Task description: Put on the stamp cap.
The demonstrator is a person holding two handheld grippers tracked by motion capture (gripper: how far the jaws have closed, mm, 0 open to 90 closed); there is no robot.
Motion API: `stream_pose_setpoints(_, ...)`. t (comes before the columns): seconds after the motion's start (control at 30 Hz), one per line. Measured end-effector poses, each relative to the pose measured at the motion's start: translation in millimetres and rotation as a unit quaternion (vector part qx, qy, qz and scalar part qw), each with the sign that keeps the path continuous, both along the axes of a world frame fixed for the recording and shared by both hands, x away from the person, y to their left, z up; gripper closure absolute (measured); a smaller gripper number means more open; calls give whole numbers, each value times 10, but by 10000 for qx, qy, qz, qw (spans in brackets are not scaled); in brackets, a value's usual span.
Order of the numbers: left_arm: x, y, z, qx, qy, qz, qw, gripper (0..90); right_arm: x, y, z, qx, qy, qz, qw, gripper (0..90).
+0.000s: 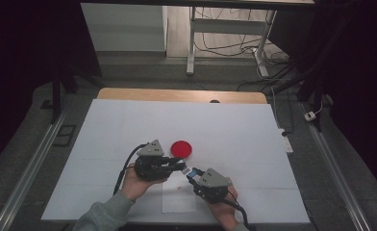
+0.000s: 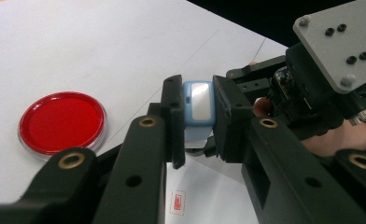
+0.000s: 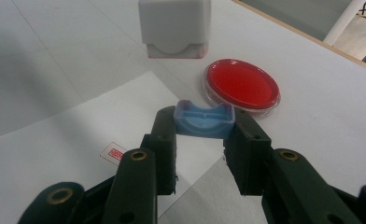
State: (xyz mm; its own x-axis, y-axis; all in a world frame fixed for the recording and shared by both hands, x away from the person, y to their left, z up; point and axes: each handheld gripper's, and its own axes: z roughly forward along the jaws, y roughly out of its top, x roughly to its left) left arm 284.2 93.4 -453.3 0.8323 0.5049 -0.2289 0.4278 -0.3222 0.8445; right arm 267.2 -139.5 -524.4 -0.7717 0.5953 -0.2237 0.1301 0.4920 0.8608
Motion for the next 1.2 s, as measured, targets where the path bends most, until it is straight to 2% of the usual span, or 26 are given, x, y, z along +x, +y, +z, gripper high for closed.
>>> stream_pose_setpoints(0.47,19,-57,-47,20,14,78,10000,754,-11,66,-3,-2,-75,-138,9999,650)
stream_pose_setpoints(0.57,25,-70,-62,14,23,108,9999,755,-20,83,4,66,-47,-153,9998,649)
stream_pose_setpoints(1.2,27,-114,-96,58,37,101,9999,754,-42,122,3,35,-99,-194,9998,649)
